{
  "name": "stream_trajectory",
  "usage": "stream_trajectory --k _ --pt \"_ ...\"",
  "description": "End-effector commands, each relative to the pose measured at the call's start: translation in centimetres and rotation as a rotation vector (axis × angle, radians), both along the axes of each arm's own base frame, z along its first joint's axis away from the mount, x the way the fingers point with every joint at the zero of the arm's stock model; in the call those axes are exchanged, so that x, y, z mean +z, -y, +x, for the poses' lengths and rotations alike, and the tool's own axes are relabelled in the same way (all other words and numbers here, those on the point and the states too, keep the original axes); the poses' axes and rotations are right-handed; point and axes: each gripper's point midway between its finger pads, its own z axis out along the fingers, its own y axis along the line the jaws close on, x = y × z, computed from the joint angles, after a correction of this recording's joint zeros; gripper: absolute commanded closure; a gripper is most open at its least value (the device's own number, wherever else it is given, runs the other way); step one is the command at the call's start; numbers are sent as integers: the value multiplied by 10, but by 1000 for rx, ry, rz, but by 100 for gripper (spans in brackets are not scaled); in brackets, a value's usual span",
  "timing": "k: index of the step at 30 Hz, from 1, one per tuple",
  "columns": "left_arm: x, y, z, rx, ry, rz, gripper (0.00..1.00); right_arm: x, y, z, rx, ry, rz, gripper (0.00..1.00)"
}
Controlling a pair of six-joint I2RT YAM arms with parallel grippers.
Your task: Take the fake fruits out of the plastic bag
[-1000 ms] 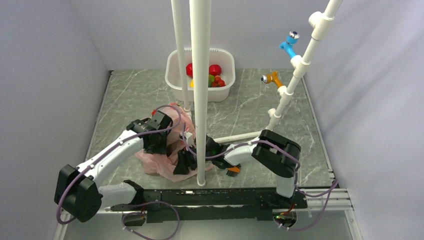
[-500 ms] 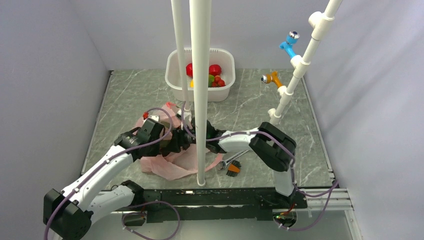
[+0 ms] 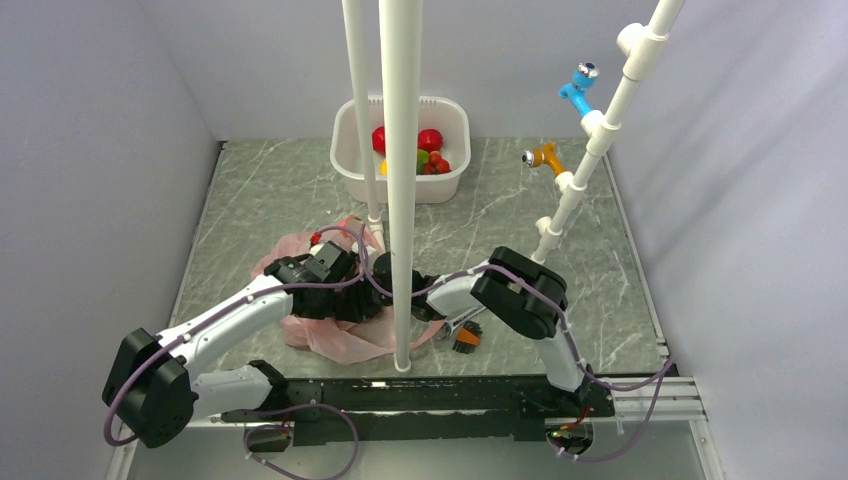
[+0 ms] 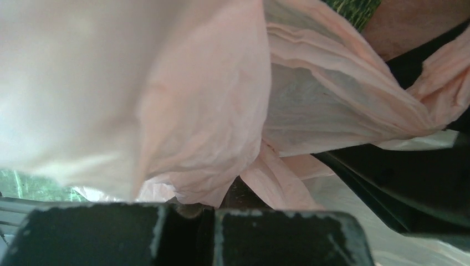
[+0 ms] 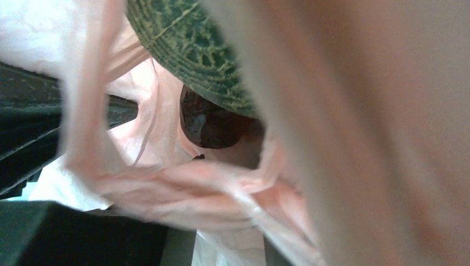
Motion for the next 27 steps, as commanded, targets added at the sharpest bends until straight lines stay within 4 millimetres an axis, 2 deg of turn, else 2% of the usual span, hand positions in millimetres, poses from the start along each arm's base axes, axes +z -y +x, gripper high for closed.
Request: stream_trajectory --k 1,6,12,24,27 --pt "5 -1 6 17 42 10 100 7 22 10 -62 112 -81 51" --pt "2 0 4 16 18 25 100 41 17 16 -53 189 -41 34" --pt "0 2 2 1 7 32 100 54 -3 21 -71 138 38 21" --pt "2 5 2 -8 26 10 100 37 -27 36 -151 41 71 21" --pt "1 9 2 -17 30 -4 100 37 -32 37 -163 17 91 24"
